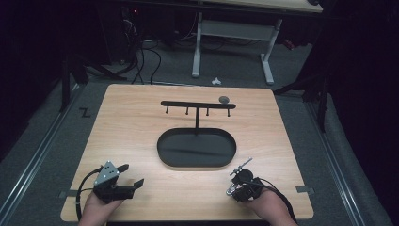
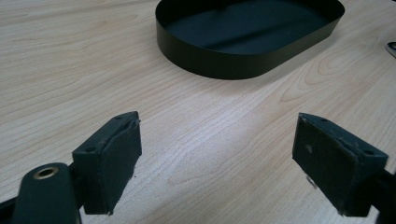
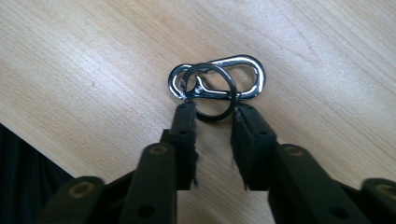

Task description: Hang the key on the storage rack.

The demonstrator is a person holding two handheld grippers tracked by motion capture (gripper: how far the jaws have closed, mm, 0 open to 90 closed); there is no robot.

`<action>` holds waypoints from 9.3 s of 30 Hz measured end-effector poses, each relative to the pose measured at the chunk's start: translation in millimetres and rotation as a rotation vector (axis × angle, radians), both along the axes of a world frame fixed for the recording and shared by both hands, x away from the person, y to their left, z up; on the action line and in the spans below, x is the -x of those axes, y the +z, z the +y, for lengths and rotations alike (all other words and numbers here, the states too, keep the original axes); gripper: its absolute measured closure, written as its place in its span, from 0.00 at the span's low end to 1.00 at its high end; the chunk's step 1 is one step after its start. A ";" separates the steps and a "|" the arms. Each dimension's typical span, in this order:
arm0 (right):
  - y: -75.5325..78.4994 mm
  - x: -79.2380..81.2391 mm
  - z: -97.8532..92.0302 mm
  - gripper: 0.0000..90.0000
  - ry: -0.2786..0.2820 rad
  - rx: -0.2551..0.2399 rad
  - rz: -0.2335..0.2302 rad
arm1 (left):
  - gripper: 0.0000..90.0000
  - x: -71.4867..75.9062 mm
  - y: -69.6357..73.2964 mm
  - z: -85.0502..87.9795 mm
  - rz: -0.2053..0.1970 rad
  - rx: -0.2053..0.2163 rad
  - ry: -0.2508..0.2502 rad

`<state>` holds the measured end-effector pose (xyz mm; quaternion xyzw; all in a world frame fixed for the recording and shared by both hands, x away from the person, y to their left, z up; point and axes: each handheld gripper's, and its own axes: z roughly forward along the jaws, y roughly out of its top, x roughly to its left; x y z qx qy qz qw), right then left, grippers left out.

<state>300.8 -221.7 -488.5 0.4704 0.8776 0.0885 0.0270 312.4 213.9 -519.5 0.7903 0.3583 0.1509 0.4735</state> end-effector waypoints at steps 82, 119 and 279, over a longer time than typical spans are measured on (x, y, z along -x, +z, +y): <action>10.8 15.9 -2.0 0.91 -0.059 -0.068 -0.035 | 0.19 -0.5 -4.7 -9.2 0.032 -0.040 -0.043; 18.2 5.4 13.7 0.99 -0.027 -0.086 -0.105 | 0.20 -1.1 -5.9 -10.2 0.039 -0.056 -0.049; 95.5 -101.2 -9.0 0.67 -0.255 -0.082 -0.231 | 0.20 5.4 -7.6 -2.0 0.047 -0.066 -0.038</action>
